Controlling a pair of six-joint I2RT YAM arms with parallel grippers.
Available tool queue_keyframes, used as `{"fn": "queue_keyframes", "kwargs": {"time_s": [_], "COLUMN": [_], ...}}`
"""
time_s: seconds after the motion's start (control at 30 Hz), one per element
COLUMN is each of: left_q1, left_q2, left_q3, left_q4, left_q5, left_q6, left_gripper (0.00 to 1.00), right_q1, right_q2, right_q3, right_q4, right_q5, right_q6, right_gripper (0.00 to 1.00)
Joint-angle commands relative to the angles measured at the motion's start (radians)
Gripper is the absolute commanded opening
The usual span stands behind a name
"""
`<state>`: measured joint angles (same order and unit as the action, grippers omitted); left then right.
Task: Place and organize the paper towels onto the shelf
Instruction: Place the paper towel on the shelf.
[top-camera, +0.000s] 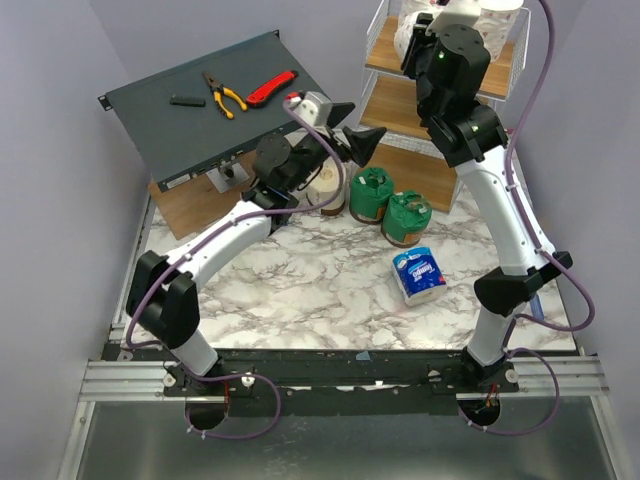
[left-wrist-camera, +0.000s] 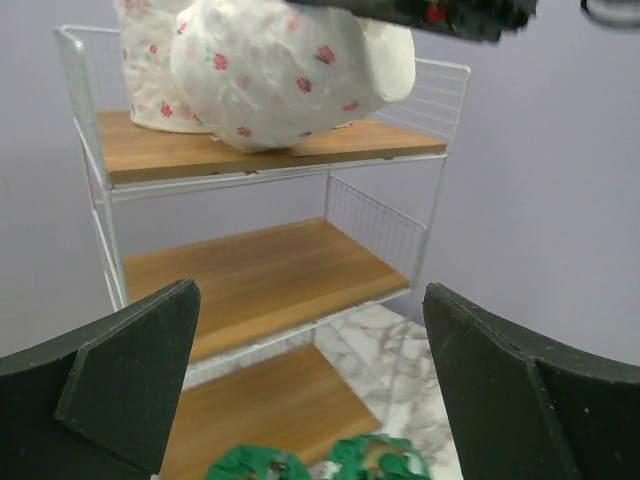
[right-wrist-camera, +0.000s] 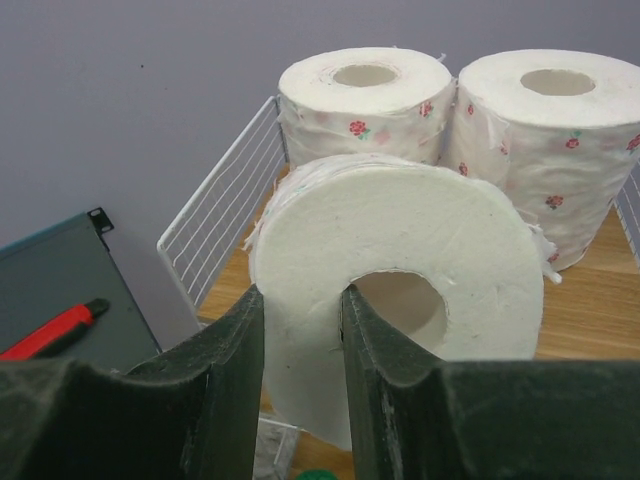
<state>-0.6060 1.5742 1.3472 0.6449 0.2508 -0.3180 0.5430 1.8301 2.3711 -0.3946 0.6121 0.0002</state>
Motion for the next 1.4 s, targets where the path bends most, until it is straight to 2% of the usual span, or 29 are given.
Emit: {"fn": "queue_keyframes", "kwargs": {"time_s": [0.0,0.1,0.27,0.53,0.83,1.37], "left_q1": [-0.066,-0.094,-0.096,-0.095,-0.101,-0.11], "left_q2": [0.082,0.137,0.21,0.291,0.319,0.444], "left_q3": [0.065,0.132,0.177,0.305,0.335,0.513], "left_q4": [0.204,0.218,0.334,0.347,0.282,0.23], "left_q5": [-0.034,-0.064,-0.076,-0.062,-0.007,0.0], "left_q6": [0.362,0.506,0.576,0.593,0.688,0.706], "left_gripper": [0.99,0.99,0.99,0.99,0.99,0.97], "right_q1": [-0.005,-0.005,-0.005,-0.005,-0.006,-0.005], "right_q2": [0.02,0.015,0.009,-0.018,-0.016,-0.067], "right_q3": [0.052,0.048,0.046,0.004,0.025,-0.052], "right_q4": [0.008,0.007,-0.001,-0.004,-0.025,0.006], "right_q5": [-0.022,-0.022,-0.043,-0.054,-0.083,-0.097], "right_q6": [0.038,0.038,0.064,0.093,0.135,0.165], "right_gripper": [0.34,0.35,0.34,0.35,0.35,0.36]}}
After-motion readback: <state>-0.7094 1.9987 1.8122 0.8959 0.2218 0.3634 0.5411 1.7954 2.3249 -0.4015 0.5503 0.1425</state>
